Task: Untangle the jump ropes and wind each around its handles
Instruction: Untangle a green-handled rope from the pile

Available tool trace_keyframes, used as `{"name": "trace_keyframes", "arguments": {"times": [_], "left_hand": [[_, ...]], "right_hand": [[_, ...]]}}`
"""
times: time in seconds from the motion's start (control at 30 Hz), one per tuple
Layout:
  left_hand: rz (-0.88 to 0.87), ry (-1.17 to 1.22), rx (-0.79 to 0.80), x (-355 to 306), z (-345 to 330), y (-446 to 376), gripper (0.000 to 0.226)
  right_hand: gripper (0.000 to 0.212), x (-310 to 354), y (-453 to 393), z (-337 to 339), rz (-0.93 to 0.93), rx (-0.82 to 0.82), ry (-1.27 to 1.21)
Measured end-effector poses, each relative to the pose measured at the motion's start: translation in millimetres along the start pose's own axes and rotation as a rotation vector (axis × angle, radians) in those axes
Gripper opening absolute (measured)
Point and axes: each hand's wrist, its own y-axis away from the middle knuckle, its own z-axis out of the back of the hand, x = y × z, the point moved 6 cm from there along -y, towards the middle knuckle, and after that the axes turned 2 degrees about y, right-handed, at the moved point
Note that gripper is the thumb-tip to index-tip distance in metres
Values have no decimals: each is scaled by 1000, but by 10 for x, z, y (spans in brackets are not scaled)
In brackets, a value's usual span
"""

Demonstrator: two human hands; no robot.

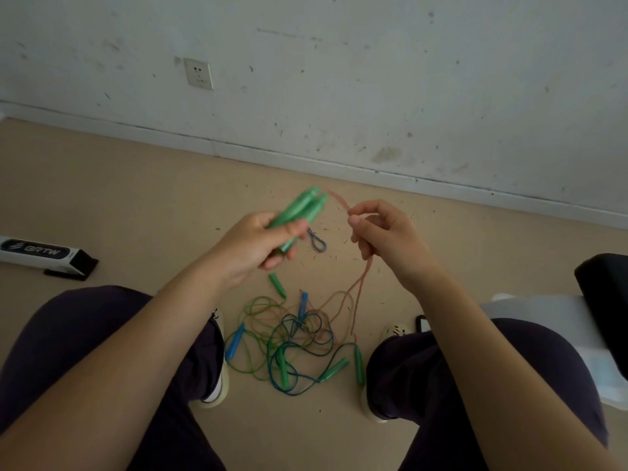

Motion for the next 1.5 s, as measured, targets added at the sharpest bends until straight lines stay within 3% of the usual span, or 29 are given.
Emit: {"name": "trace_keyframes", "arguments": {"times": [0.1,0.2,0.37,0.47,0.8,0.93,1.07,1.3,1.5], "left_hand": [[-46,148,-273,-4,189,-33,32],[-30,-11,-323,15,217,-42,28],[103,-480,51,108,8,-26,24],[197,-492,269,212,-134,41,32],[177,-393,419,161,-431,137,54],[182,-296,368,169,-393,109,34],[174,-175,321,119,-327,98,26],[131,-13,268,52,-225,104,33],[21,30,105,33,-193,60,33]], "right_hand": [[9,-76,-26,8,-31,-47,99],[5,-98,-4,-81,-33,20,256],[5,22,62,-276,42,182,262],[8,102,76,-320,102,208,223],[7,123,124,-455,155,270,185],[15,67,78,-388,129,201,92],[7,35,40,-327,96,196,11],[27,-32,78,-373,-58,346,-237],[22,-64,63,-415,-53,210,-283]]}}
